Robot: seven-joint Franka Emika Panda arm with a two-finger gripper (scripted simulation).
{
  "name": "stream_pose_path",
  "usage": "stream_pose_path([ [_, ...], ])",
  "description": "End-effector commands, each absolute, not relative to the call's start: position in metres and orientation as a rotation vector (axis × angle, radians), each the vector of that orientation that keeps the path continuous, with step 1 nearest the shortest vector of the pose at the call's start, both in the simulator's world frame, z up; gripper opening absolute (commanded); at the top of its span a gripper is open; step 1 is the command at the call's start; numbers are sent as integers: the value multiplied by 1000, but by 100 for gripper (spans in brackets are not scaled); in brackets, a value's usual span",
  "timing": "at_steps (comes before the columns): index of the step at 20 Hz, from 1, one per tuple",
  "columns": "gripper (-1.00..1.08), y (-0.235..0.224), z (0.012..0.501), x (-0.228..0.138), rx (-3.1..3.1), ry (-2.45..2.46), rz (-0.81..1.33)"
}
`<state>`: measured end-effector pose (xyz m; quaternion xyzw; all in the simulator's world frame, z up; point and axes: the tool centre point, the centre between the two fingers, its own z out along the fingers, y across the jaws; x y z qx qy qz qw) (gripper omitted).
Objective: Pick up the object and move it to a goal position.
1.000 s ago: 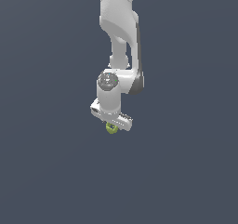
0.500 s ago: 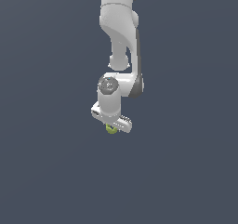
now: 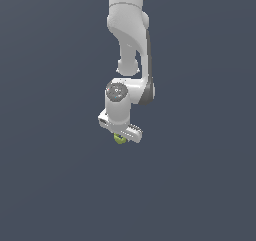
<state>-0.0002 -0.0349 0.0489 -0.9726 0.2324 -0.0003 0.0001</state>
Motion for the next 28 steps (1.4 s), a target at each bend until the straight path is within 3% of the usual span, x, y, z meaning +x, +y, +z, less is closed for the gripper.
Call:
stream_pose_path([
  [1, -100, -32, 53, 0, -3055, 729, -2],
  [10, -100, 9, 99, 1, -3056, 730, -2],
  [28, -100, 154, 266, 10, -3057, 731, -2],
])
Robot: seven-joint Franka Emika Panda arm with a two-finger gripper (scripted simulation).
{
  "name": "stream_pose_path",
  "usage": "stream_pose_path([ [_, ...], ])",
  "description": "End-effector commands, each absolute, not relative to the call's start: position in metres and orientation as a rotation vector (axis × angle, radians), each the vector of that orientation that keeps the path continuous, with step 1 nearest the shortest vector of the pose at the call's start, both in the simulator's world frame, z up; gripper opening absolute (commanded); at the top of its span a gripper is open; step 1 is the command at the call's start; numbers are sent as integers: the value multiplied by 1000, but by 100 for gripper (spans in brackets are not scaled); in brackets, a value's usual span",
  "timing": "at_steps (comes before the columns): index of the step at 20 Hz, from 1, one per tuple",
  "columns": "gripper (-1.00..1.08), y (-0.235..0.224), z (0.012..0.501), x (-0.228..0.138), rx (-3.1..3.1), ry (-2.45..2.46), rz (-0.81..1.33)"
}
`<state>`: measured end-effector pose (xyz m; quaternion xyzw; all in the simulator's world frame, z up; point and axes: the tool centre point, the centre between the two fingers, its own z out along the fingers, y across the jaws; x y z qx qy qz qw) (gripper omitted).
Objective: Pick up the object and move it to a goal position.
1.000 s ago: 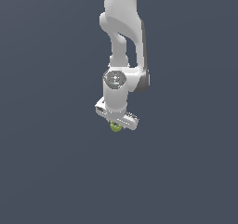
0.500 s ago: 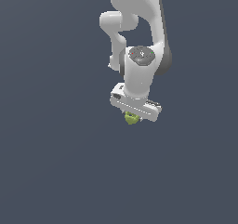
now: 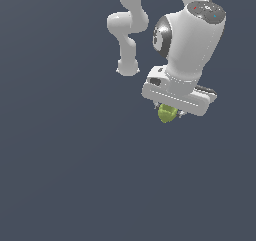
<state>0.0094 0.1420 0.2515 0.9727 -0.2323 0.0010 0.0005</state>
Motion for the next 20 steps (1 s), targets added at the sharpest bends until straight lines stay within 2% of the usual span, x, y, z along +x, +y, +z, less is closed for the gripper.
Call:
stream_pose_path([
  [1, -100, 162, 275, 11, 3054, -730, 2],
  [10, -100, 211, 330, 17, 3055, -730, 1],
  [20, -100, 229, 350, 21, 3056, -730, 0],
])
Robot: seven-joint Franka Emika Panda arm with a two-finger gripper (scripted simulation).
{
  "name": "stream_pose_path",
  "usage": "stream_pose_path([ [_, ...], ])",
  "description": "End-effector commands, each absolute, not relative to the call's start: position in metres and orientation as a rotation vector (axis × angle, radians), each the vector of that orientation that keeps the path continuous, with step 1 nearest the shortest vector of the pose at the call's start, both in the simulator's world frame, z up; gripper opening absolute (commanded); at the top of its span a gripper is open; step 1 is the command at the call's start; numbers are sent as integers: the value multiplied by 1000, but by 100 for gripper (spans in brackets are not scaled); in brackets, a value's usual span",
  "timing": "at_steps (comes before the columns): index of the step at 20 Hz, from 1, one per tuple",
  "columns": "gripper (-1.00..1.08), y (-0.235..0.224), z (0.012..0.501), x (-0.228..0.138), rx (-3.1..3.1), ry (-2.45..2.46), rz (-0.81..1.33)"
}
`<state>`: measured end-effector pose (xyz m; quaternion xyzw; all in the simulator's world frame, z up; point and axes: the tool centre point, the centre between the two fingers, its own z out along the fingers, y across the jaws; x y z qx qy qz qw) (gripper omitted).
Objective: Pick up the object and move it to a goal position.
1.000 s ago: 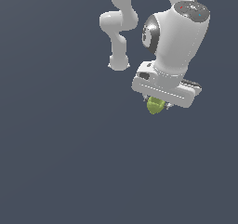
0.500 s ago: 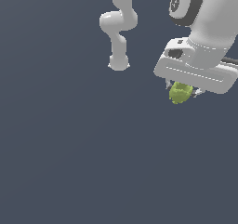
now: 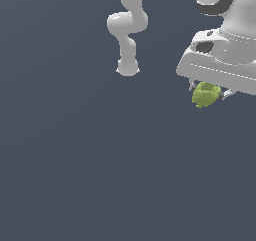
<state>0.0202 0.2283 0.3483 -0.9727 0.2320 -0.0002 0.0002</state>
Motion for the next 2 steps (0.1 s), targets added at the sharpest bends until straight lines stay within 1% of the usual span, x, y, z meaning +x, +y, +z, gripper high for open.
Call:
stream_pose_path([
  [1, -100, 230, 350, 21, -3056, 730, 0],
  [2, -100, 230, 350, 21, -3056, 730, 0],
])
